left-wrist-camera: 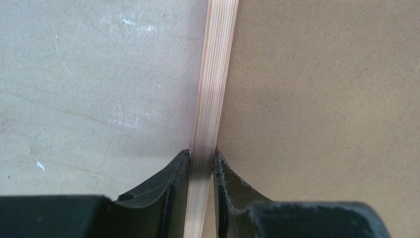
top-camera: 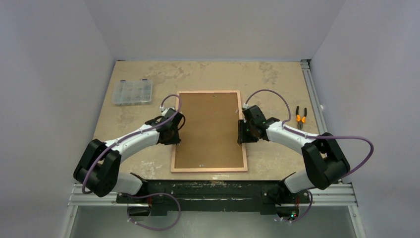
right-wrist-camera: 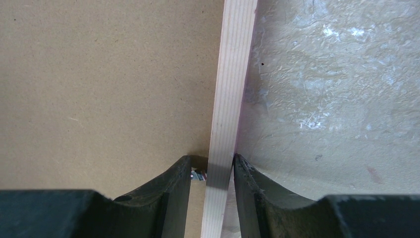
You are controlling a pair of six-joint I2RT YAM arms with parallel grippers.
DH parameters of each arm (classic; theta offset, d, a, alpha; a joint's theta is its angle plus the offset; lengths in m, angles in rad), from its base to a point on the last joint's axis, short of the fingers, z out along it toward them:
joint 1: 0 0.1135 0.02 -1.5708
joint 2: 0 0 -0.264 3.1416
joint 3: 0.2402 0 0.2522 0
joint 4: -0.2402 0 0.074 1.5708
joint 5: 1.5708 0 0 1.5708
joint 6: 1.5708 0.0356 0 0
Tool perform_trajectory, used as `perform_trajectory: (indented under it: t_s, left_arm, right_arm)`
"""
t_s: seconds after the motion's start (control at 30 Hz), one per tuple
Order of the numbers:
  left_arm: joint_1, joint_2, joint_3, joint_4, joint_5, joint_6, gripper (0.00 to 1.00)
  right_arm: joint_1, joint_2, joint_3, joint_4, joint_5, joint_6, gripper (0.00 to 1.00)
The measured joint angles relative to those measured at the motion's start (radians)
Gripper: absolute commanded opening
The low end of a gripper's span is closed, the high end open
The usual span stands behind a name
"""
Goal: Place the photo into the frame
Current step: Install the photo frame at the center of the board.
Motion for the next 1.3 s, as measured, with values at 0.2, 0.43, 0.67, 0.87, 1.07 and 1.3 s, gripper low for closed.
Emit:
perform_trajectory:
  t_s: [0.2,0.43,0.67,0.87,1.07,1.3]
  left_arm:
    - [0.0,-0.034,-0.018,-0.04,0.021,0.003,0.14]
    - [-0.004,-0.033,-0.018,-0.049,0.06,0.003,0.62]
    - [0.016,-0.033,-0.002,-0.053,0.122,-0.004,0.77]
    - [0.101,-0.029,0.043,-0.037,0.192,-0.004,0.78]
    - [0.175,0.06,0.095,0.009,0.252,0.004,0.78]
    - [0.187,0.13,0.095,0.08,0.341,0.003,0.75]
  right_arm:
    - [0.0,0.002,0.0,0.005,-0.021,-0.001,0.36]
    - [0.001,0.002,-0.001,0.009,-0.036,0.002,0.51]
    - [0.004,-0.006,0.0,0.027,-0.087,0.005,0.73]
    - [-0.041,-0.006,0.0,0.031,-0.154,0.006,0.76]
    - [-0.146,0.066,0.062,0.036,-0.21,-0.012,0.76]
    - [-0.179,0.125,0.116,0.049,-0.259,-0.032,0.73]
